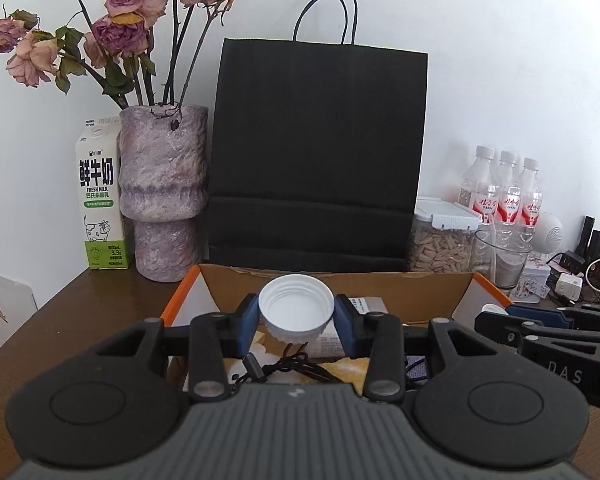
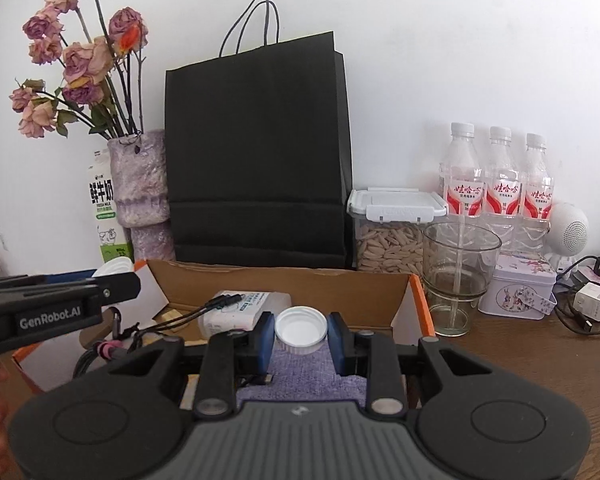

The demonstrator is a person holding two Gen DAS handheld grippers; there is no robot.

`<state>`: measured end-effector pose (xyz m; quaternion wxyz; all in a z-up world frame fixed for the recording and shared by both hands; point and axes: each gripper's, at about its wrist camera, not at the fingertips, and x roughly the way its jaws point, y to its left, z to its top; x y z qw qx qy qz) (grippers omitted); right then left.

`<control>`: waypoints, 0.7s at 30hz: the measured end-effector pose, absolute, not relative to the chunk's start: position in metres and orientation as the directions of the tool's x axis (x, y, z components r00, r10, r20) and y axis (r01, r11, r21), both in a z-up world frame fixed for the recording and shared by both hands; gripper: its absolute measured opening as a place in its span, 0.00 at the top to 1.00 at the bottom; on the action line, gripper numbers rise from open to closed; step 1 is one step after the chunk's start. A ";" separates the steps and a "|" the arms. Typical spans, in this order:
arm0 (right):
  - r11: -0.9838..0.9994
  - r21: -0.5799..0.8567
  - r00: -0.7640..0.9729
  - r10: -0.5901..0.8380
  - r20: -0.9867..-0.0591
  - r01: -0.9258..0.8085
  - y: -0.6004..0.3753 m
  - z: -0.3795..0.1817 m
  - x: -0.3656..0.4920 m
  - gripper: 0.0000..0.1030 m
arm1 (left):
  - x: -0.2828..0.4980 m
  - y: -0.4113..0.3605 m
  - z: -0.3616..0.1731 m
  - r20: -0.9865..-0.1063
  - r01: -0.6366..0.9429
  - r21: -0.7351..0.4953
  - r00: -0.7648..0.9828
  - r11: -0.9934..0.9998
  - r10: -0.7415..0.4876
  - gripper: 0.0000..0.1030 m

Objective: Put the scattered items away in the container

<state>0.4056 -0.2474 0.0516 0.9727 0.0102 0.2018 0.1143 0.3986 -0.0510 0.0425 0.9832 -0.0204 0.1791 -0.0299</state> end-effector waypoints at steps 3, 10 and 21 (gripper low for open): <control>0.973 0.064 0.897 0.229 -0.378 -0.222 -0.248 0.051 0.402 0.71 | 0.397 -0.049 0.043 -0.347 0.052 -0.051 0.936 0.997 -0.066 0.60; 0.977 0.037 0.915 0.211 -0.345 -0.211 -0.250 0.053 0.393 0.05 | 0.380 -0.049 0.051 -0.248 0.010 -0.003 0.969 1.000 -0.010 0.00; 0.973 0.012 0.907 0.217 -0.361 -0.228 -0.247 0.054 0.381 0.00 | 0.364 -0.043 0.051 -0.238 0.001 -0.025 0.971 1.000 -0.007 0.00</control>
